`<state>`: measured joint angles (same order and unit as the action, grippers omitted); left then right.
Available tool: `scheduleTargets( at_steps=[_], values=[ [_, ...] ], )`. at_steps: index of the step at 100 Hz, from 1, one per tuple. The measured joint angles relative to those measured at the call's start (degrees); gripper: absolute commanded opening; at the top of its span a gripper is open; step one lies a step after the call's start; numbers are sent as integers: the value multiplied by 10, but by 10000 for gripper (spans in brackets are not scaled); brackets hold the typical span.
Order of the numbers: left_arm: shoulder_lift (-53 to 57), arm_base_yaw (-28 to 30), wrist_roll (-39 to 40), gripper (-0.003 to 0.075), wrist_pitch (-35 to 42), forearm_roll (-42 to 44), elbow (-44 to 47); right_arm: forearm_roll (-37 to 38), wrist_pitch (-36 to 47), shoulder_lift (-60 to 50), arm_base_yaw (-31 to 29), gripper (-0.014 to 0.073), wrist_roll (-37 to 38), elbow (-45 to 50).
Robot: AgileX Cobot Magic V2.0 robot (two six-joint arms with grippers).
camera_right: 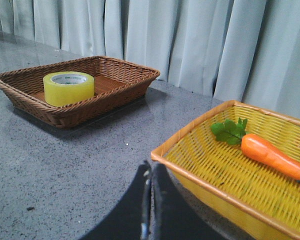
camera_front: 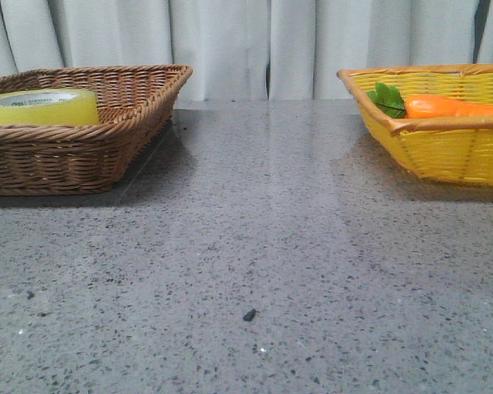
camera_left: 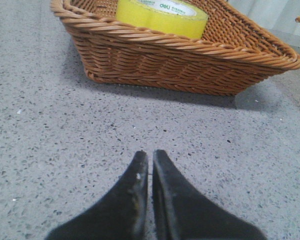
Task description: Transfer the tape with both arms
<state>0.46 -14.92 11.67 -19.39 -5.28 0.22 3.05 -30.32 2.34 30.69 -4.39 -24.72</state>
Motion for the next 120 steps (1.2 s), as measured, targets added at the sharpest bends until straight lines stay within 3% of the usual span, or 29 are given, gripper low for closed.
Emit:
scheduleTargets(
  at_steps=[17, 33, 60, 80, 105, 120],
  values=[
    [0, 0, 0, -21, 0, 0, 0, 0, 0, 0, -19, -74, 0, 33],
    [0, 0, 0, -21, 0, 0, 0, 0, 30, 0, -86, -74, 0, 91],
    [0, 0, 0, -21, 0, 0, 0, 0, 254, 0, -224, -74, 0, 251],
    [0, 0, 0, -21, 0, 0, 0, -1, 212, 0, -280, -74, 0, 254],
    [0, 0, 0, -21, 0, 0, 0, -1, 119, 0, -285, -74, 0, 254],
    [0, 0, 0, -21, 0, 0, 0, -1, 114, -5, -285, -74, 0, 253]
  ],
)
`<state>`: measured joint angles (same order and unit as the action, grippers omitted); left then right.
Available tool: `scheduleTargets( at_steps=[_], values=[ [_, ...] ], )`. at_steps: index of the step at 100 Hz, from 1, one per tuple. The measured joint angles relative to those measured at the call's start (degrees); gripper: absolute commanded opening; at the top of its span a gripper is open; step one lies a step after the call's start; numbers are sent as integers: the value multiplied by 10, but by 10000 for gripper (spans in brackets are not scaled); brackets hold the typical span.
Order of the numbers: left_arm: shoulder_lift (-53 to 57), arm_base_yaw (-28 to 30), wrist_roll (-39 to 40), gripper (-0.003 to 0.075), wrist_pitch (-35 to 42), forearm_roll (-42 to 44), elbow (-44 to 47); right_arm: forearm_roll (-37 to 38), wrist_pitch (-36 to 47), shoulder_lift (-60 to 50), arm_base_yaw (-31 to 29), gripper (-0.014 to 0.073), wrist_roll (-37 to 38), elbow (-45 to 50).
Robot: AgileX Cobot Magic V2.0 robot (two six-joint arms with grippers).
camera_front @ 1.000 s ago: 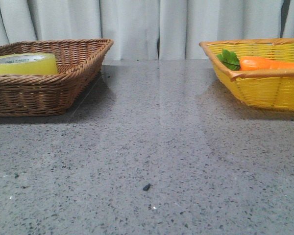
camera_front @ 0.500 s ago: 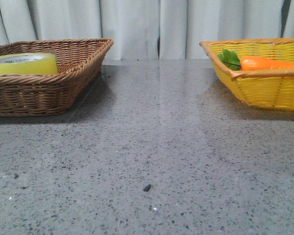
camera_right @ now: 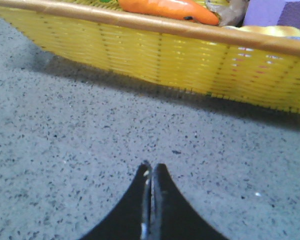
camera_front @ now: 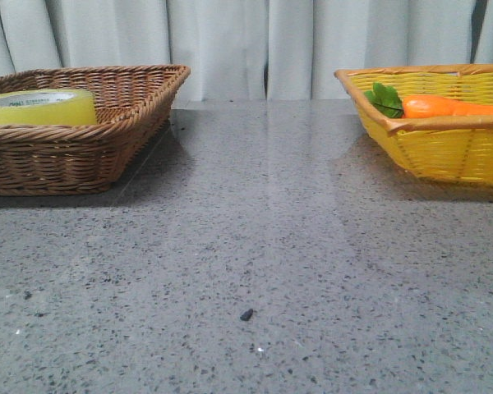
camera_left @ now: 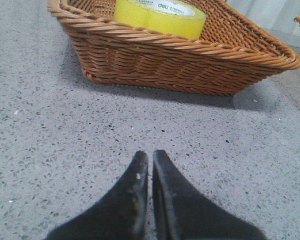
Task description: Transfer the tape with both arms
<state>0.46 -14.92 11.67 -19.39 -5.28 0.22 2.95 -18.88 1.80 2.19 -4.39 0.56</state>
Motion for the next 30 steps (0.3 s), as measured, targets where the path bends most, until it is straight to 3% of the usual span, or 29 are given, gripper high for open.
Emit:
scheduleTargets(
  at_steps=[30],
  values=[
    [0, 0, 0, -21, 0, 0, 0, 0, 0, -24, 0, -74, 0, 0]
  ],
)
